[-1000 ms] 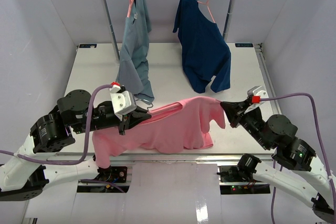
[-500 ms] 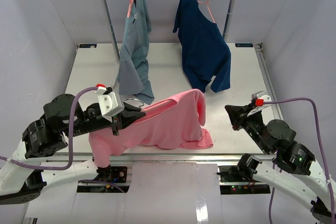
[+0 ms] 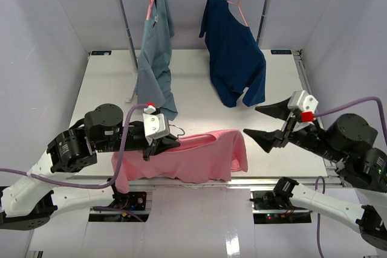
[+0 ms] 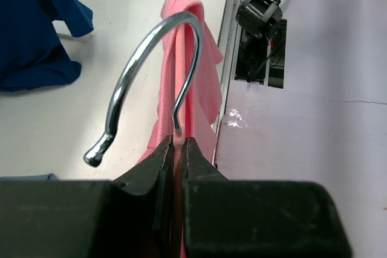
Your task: Place the t-shirt on the hanger
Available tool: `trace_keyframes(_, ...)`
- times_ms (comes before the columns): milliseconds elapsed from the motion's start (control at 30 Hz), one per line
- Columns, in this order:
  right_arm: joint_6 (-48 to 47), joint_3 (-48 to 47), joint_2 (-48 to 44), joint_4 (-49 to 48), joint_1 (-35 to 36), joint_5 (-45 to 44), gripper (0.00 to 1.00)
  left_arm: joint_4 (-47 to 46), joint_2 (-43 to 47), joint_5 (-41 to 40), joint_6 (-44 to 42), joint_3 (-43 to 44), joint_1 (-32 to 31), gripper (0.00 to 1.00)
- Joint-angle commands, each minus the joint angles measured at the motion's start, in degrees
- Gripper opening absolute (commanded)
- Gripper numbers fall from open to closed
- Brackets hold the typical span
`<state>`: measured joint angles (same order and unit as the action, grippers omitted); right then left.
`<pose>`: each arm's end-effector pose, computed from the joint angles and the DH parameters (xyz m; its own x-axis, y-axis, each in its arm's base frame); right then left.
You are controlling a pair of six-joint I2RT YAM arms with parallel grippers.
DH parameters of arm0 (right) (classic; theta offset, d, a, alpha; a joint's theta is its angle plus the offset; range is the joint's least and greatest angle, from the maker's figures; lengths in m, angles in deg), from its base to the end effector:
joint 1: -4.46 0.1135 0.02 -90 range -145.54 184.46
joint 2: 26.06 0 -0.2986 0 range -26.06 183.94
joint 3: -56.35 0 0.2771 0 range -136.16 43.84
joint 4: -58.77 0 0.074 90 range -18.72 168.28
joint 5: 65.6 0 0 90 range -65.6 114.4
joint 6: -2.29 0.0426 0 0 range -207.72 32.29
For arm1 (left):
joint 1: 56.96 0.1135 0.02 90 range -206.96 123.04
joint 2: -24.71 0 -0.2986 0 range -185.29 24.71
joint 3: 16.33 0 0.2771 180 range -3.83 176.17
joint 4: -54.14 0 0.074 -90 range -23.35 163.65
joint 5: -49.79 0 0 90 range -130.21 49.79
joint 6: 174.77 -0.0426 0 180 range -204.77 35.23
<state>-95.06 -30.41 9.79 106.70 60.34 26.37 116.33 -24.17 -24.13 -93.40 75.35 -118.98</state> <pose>0.0376 0.0580 0.5095 0.1372 -0.0254 -0.9902 -0.8359 0.5333 -0.1295 0.0531 -0.1251 0.4886 -0.0083 0.3229 -0.9464 0.9835 0.1736 0.0506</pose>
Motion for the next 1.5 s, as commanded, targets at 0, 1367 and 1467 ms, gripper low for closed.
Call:
trace_keyframes(0, -7.75, -5.45, 8.99, 8.88, -0.07, 13.46, 0.76, -1.00, -0.24, 3.85, -1.03, 0.57, -0.03, 0.00)
trace_keyframes(1367, -3.92, 4.41, 10.22, 0.84, 1.70, 17.70, 0.08, -8.25, -1.44, -0.72, 0.17, -0.28, -0.03, 0.34)
trace_keyframes(1467, -2.21, 3.65, 10.26, 1.22, 1.77, 13.06, 0.08, -8.27, -0.93, -3.30, 0.76, 1.40, -0.03, 0.57)
